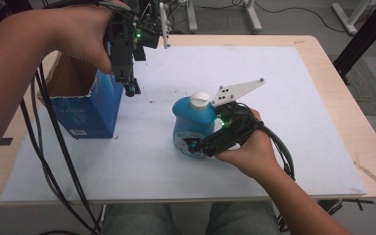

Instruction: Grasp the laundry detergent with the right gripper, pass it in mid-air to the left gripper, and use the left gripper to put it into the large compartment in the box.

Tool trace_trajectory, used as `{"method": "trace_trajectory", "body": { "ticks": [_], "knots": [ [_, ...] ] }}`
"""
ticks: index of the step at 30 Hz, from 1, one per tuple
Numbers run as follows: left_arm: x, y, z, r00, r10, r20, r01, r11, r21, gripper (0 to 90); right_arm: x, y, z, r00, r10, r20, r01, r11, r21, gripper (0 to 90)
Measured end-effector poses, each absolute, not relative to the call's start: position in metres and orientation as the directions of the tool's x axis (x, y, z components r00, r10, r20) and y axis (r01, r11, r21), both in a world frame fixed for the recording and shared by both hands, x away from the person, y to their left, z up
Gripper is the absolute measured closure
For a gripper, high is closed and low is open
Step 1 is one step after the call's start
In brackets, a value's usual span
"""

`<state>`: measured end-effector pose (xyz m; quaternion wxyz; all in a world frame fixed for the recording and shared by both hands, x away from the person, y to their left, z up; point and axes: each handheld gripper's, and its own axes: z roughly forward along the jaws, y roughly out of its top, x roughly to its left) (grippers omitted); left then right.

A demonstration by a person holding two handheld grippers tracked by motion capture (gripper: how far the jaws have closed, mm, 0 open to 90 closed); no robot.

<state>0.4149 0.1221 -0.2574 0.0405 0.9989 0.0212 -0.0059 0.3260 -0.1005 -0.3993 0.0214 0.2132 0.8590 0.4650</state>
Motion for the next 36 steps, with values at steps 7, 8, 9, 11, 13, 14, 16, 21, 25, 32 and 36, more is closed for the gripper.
{"method": "trace_trajectory", "body": {
  "ticks": [7,8,9,11,13,14,16,21,25,32,36],
  "knots": [
    [0.4149,0.1217,-0.2574,0.999,0.038,-0.013,0.039,-0.996,0.081,1.7,0.3245,-0.1001,-0.4018,-0.907,0.391,0.159,0.343,0.463,0.818,16.1],
    [0.415,0.1218,-0.2576,0.999,0.038,-0.013,0.039,-0.996,0.08,1.7,0.3244,-0.1001,-0.4018,-0.906,0.392,0.157,0.342,0.462,0.818,16.5],
    [0.4151,0.1219,-0.2579,0.999,0.037,-0.013,0.038,-0.996,0.08,1.7,0.3244,-0.0999,-0.4019,-0.906,0.394,0.156,0.342,0.463,0.818,17.0],
    [0.4148,0.1221,-0.2585,0.999,0.041,-0.014,0.042,-0.996,0.081,1.7,0.3241,-0.0997,-0.4022,-0.907,0.392,0.154,0.339,0.463,0.819,19.2],
    [0.4148,0.1222,-0.2589,0.999,0.041,-0.014,0.042,-0.996,0.079,1.7,0.3239,-0.0993,-0.4028,-0.907,0.393,0.152,0.338,0.464,0.819,19.3],
    [0.415,0.1224,-0.2594,0.999,0.042,-0.015,0.043,-0.996,0.08,1.7,0.3238,-0.0992,-0.403,-0.907,0.394,0.148,0.336,0.465,0.819,19.3],
    [0.4149,0.1224,-0.2597,0.999,0.045,-0.015,0.046,-0.996,0.082,1.7,0.3235,-0.0992,-0.4036,-0.906,0.397,0.145,0.334,0.464,0.82,19.5],
    [0.4152,0.122,-0.2599,0.999,0.04,-0.016,0.041,-0.996,0.079,1.7,0.3234,-0.1009,-0.4054,-0.906,0.4,0.139,0.329,0.458,0.826,25.3],
    [0.4155,0.1221,-0.2602,0.999,0.041,-0.017,0.042,-0.996,0.081,1.7,0.3225,-0.1009,-0.4064,-0.907,0.397,0.137,0.325,0.457,0.828,26.3],
    [0.4157,0.1224,-0.2614,0.999,0.043,-0.017,0.044,-0.996,0.079,1.7,0.3219,-0.0999,-0.4068,-0.907,0.398,0.14,0.325,0.447,0.833,28.6],
    [0.416,0.1229,-0.2621,0.999,0.045,-0.017,0.046,-0.996,0.079,1.7,0.3219,-0.0996,-0.4069,-0.909,0.394,0.139,0.32,0.443,0.837,31.2]
  ]
}}
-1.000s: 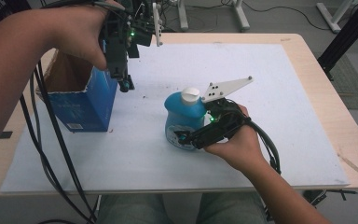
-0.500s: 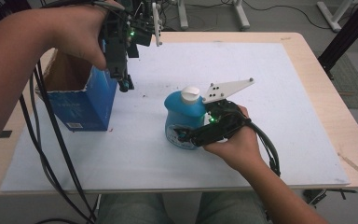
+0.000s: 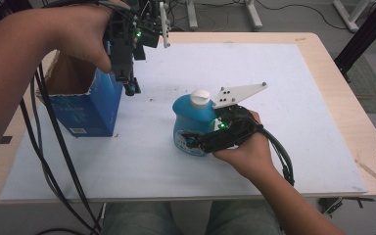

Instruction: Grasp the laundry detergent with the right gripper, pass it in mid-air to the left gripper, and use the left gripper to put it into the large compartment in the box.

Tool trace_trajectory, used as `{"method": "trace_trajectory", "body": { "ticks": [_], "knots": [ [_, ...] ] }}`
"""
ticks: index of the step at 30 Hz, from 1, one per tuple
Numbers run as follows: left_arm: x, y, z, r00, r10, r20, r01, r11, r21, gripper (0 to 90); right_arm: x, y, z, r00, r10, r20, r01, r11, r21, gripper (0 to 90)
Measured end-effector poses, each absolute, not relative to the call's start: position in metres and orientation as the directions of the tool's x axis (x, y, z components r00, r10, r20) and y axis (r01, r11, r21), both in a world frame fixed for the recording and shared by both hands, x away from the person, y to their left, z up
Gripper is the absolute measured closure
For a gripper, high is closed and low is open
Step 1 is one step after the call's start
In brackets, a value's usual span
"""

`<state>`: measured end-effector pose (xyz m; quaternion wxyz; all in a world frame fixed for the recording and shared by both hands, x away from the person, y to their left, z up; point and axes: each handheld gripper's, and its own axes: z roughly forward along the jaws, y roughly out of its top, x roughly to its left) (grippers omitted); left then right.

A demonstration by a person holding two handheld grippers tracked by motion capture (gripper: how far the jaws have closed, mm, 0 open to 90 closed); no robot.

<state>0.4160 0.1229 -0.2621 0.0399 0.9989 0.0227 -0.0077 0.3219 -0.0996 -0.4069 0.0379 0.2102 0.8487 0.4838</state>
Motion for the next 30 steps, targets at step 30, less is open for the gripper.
{"method": "trace_trajectory", "body": {
  "ticks": [30],
  "knots": [
    [0.4116,0.1219,-0.2643,0.999,0.047,-0.006,0.048,-0.995,0.087,1.7,0.3135,-0.0981,-0.4053,-0.927,0.375,0.02,0.198,0.443,0.875,46.1]
  ]
}}
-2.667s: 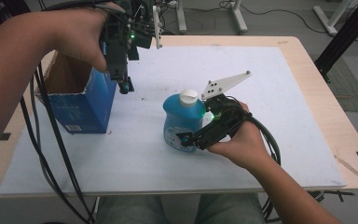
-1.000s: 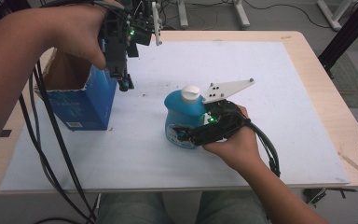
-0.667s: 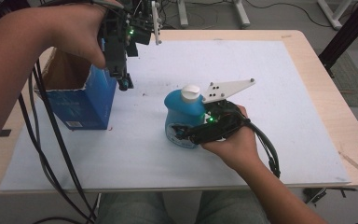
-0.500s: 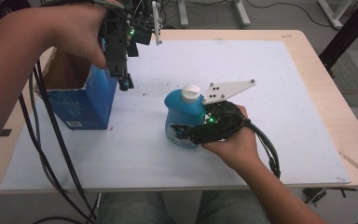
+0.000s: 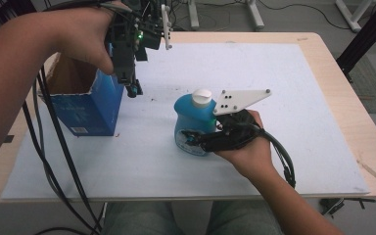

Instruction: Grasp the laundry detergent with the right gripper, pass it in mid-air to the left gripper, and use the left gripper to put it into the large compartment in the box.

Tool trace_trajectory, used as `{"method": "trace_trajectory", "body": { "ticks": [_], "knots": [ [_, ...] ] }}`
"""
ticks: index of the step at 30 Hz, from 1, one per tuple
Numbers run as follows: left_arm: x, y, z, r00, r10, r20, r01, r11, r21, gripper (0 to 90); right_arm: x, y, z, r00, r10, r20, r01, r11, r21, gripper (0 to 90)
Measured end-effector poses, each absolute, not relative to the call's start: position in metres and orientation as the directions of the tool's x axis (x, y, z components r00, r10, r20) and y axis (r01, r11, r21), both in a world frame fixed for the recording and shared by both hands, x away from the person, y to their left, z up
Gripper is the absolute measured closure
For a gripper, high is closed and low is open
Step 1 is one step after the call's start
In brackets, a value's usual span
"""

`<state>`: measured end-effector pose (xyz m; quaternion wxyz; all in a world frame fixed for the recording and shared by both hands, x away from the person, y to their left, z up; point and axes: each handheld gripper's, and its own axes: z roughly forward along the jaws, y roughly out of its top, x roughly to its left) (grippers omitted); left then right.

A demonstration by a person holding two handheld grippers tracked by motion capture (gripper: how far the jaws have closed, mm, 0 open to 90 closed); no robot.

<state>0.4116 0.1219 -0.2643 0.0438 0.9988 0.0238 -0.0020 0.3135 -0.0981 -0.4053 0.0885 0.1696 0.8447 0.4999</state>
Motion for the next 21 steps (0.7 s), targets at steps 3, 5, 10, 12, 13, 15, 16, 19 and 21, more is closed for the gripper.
{"method": "trace_trajectory", "body": {
  "ticks": [3,5,10,12,13,15,16,19,21],
  "knots": [
    [0.409,0.121,-0.263,0.999,0.04,-0.008,0.04,-0.996,0.083,1.7,0.314,-0.099,-0.405,-0.927,0.374,0.03,0.206,0.439,0.874,46.3],
    [0.407,0.12,-0.262,0.999,0.034,-0.008,0.035,-0.996,0.085,1.7,0.314,-0.099,-0.404,-0.928,0.37,0.038,0.21,0.436,0.875,46.3],
    [0.401,0.116,-0.26,1.0,0.016,-0.012,0.017,-0.996,0.09,1.7,0.312,-0.097,-0.4,-0.934,0.356,0.024,0.192,0.444,0.875,46.3],
    [0.398,0.113,-0.259,1.0,0.007,-0.012,0.008,-0.996,0.092,1.7,0.312,-0.097,-0.396,-0.937,0.349,0.021,0.186,0.447,0.875,46.3],
    [0.396,0.113,-0.258,1.0,0.004,-0.011,0.005,-0.996,0.092,1.7,0.312,-0.097,-0.394,-0.938,0.347,0.019,0.183,0.447,0.876,46.4],
    [0.393,0.11,-0.256,1.0,-0.001,-0.02,0.001,-0.995,0.095,1.7,0.312,-0.097,-0.39,-0.941,0.337,0.011,0.173,0.455,0.874,46.4],
    [0.392,0.109,-0.255,1.0,-0.008,-0.022,-0.005,-0.995,0.098,1.7,0.313,-0.097,-0.388,-0.942,0.335,0.01,0.171,0.456,0.873,46.4],
    [0.386,0.105,-0.252,1.0,-0.013,-0.028,-0.01,-0.995,0.103,1.7,0.313,-0.098,-0.381,-0.946,0.323,0.008,0.167,0.47,0.867,46.4],
    [0.382,0.103,-0.249,0.999,-0.022,-0.028,-0.019,-0.995,0.101,1.7,0.314,-0.098,-0.377,-0.949,0.314,0.005,0.162,0.477,0.864,46.4]
  ]
}}
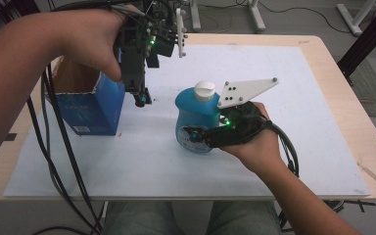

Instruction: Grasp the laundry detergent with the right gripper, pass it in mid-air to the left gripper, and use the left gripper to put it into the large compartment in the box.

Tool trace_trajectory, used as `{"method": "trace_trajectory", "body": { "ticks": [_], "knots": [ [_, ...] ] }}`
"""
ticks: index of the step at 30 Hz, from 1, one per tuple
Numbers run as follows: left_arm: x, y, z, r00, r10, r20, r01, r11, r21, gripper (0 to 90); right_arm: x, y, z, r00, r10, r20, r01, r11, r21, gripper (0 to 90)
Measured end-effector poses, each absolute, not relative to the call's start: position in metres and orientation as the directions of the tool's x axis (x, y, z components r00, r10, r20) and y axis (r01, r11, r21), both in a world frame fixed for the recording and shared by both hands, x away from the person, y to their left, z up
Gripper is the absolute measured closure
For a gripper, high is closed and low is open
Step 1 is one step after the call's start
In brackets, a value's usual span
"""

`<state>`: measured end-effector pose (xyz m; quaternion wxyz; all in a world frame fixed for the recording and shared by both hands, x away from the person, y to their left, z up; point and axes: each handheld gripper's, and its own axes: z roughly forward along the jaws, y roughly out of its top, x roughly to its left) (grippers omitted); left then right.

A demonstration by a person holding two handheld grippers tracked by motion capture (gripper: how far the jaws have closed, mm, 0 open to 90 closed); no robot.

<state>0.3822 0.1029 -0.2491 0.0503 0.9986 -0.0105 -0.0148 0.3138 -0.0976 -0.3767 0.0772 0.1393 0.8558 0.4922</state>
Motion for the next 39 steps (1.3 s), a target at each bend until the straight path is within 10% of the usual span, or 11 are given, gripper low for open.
{"method": "trace_trajectory", "body": {
  "ticks": [39],
  "knots": [
    [0.344,0.059,-0.222,0.996,-0.022,-0.081,-0.012,-0.993,0.117,1.7,0.325,-0.069,-0.328,-0.996,0.089,0.015,0.06,0.532,0.845,46.4]
  ]
}}
